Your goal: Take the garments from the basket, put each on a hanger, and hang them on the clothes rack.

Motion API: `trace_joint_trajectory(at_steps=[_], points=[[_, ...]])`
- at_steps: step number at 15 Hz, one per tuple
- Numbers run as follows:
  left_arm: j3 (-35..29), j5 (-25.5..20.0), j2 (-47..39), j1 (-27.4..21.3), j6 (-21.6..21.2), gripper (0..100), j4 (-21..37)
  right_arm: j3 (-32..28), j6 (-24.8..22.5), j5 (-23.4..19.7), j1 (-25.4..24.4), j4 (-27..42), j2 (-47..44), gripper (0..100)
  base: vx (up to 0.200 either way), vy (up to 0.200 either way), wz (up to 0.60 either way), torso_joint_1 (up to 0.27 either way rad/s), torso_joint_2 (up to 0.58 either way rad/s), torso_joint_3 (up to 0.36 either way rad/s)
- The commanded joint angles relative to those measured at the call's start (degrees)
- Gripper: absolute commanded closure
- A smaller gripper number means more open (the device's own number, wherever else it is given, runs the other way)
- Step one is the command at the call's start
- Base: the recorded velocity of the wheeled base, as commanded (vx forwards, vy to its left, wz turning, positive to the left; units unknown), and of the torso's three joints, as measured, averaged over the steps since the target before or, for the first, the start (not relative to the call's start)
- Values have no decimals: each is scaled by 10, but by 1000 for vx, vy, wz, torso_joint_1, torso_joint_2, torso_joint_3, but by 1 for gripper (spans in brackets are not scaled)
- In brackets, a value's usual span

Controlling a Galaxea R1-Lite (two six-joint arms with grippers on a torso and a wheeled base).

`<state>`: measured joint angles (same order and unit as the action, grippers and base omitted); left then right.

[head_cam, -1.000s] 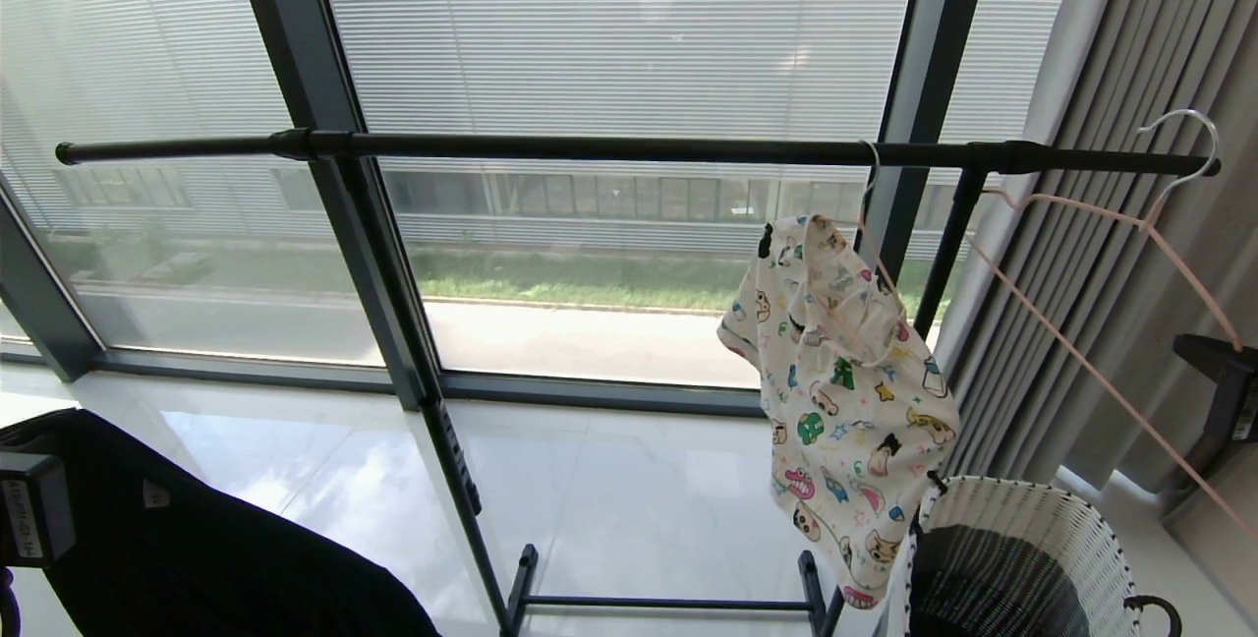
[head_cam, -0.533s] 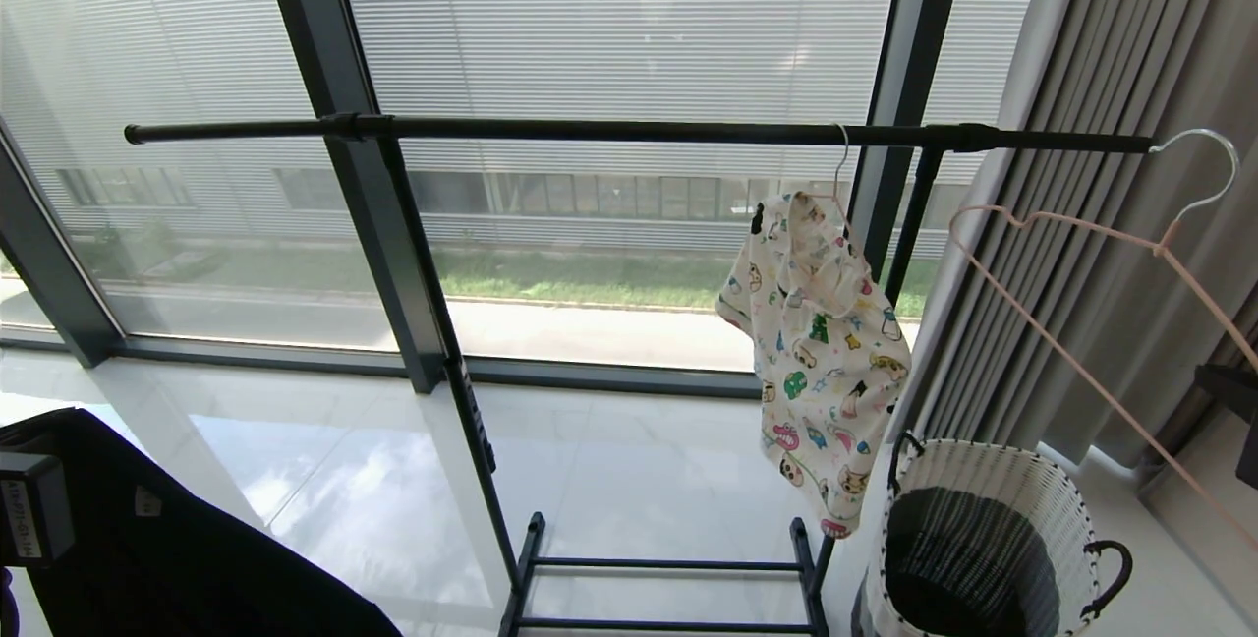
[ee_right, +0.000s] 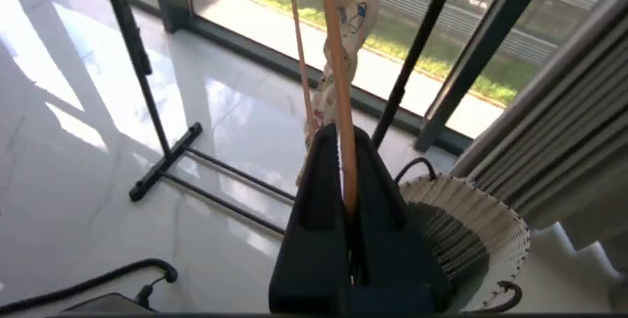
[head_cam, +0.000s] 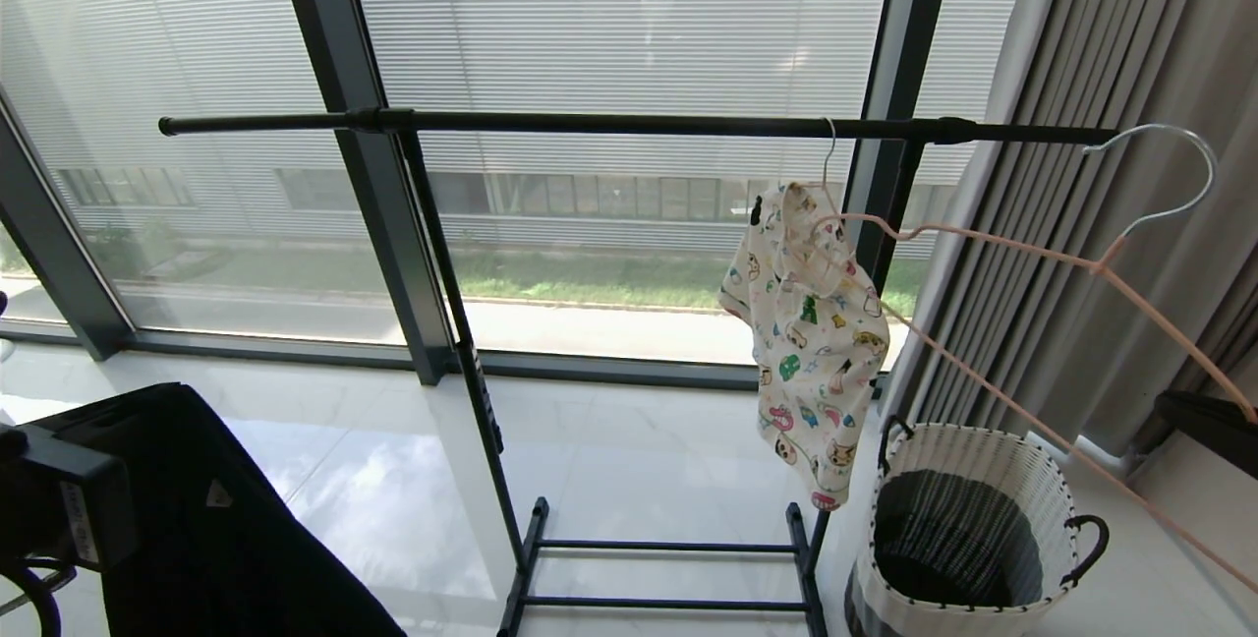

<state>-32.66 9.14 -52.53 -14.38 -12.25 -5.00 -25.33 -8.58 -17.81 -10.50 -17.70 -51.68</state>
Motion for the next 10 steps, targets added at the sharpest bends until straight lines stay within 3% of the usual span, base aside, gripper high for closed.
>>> trace_joint_trajectory(at_steps=[1, 3, 5, 6, 7, 10], points=[[-48, 3, -64, -74, 3, 100, -9, 6, -6, -4, -83, 18, 18, 100, 0, 0, 0, 0, 0, 0], [-86, 16, -127, -105, 13, 100, -23, 7, -8, -4, -181, 64, 32, 100, 0, 0, 0, 0, 0, 0], [-103, 62, -198, -148, 67, 100, -72, 30, -35, 12, -301, 77, 41, 100, 0, 0, 0, 0, 0, 0], [-110, 79, -214, -160, 79, 100, -84, 34, -36, 18, -315, 77, 41, 100, 0, 0, 0, 0, 0, 0], [-135, 125, -258, -204, 108, 100, -107, 41, -37, 25, -347, 77, 40, 100, 0, 0, 0, 0, 0, 0], [-159, 132, -304, -252, 115, 100, -109, 42, -37, 24, -366, 77, 36, 100, 0, 0, 0, 0, 0, 0]])
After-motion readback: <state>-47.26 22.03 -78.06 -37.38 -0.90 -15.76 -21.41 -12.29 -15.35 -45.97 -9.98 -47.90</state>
